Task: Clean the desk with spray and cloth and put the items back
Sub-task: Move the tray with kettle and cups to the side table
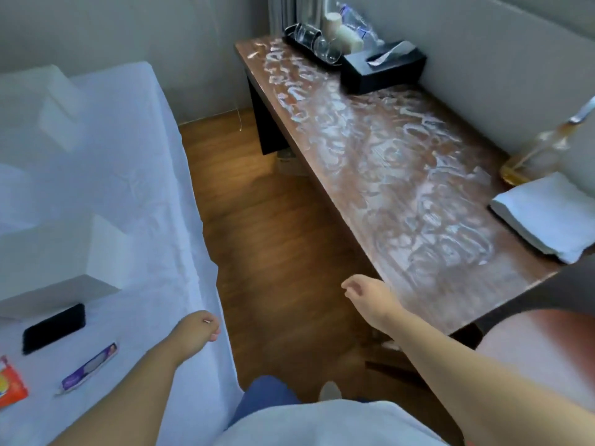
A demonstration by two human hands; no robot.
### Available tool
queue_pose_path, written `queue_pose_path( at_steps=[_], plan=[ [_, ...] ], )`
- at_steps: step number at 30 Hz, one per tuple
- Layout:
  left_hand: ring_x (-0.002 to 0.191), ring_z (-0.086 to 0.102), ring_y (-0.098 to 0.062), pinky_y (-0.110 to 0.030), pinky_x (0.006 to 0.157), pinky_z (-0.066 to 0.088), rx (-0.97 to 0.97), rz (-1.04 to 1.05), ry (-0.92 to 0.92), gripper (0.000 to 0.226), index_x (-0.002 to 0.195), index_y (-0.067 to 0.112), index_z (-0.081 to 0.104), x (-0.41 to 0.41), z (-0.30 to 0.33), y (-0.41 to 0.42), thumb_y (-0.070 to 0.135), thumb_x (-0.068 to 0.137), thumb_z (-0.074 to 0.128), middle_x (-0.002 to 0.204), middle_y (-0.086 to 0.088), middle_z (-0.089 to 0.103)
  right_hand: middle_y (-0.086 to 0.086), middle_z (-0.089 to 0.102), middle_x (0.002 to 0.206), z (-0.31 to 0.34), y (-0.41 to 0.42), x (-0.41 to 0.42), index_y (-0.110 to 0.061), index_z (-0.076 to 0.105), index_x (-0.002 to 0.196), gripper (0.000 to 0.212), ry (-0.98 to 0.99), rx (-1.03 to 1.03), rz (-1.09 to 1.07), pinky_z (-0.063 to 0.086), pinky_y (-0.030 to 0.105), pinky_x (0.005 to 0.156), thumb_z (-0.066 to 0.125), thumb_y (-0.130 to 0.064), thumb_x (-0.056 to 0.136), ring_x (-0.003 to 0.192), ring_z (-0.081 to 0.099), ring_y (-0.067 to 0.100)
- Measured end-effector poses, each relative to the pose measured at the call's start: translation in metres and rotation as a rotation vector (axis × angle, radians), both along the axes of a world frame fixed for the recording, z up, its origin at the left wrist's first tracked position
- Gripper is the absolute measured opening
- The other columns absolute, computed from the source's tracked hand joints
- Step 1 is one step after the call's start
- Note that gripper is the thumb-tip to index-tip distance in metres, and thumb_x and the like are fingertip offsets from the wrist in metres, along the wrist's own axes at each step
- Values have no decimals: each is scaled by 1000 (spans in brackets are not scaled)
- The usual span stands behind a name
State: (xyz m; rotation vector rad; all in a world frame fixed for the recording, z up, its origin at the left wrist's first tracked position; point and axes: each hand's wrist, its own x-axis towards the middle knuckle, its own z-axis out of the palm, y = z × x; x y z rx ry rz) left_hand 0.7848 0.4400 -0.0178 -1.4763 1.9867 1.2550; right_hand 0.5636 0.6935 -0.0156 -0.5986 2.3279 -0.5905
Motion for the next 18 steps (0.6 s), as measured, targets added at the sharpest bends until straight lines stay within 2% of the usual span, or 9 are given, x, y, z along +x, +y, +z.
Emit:
queue_pose_path(
  at_steps=[2,3,5,7,9,12,15,18],
  plan=[
    [73,57,-10,-20,66,42,9,40,76,18,88,9,58,-39,10,-26,13,102,48,95,-10,62,-9,62,116,13,-35,-32,-25,57,122,25,38,-109,-72,48,22,91,44,-29,101,108,59,8],
    [75,58,-11,-19,66,42,17,63,118,14,96,7,59,-58,13,-39,11,102,48,95,-9,61,-9,63,114,18,-52,-49,-25,57,122,24,56,-167,-120,49,20,88,44,-29,101,106,60,8],
    [88,62,-19,-22,71,45,41,89,209,15,111,7,59,-98,21,-68,11,102,48,104,-12,63,-9,64,110,27,-84,-82,-23,58,121,25,111,-252,-214,47,16,81,45,-28,101,100,60,5],
    [100,62,-22,-25,83,46,41,60,283,17,114,10,59,-138,27,-101,14,103,47,107,-7,64,-11,62,108,32,-115,-115,-22,58,122,26,158,-298,-317,45,15,79,46,-29,100,97,59,4],
    [101,63,-19,-28,93,45,32,37,360,17,114,14,59,-177,34,-139,14,103,46,102,1,65,-10,61,110,35,-145,-145,-22,57,123,26,158,-341,-441,46,17,80,46,-28,100,98,59,6],
    [98,64,-13,-34,101,48,-1,1,446,20,113,16,61,-232,50,-199,11,104,44,102,3,66,-8,61,111,40,-193,-185,-20,56,124,26,149,-387,-589,48,19,79,45,-26,100,102,60,9],
    [104,64,-16,-30,98,49,-8,-34,510,22,114,17,61,-284,69,-259,12,104,42,108,-1,67,-5,61,113,48,-246,-221,-18,54,125,28,158,-417,-699,43,16,75,43,-26,101,100,59,9],
    [105,65,-14,-28,96,50,-30,-62,582,22,115,18,62,-338,93,-313,15,104,43,108,4,69,-3,62,115,59,-294,-255,-18,53,127,30,164,-497,-815,46,22,83,43,-27,101,104,59,12]
  ],
)
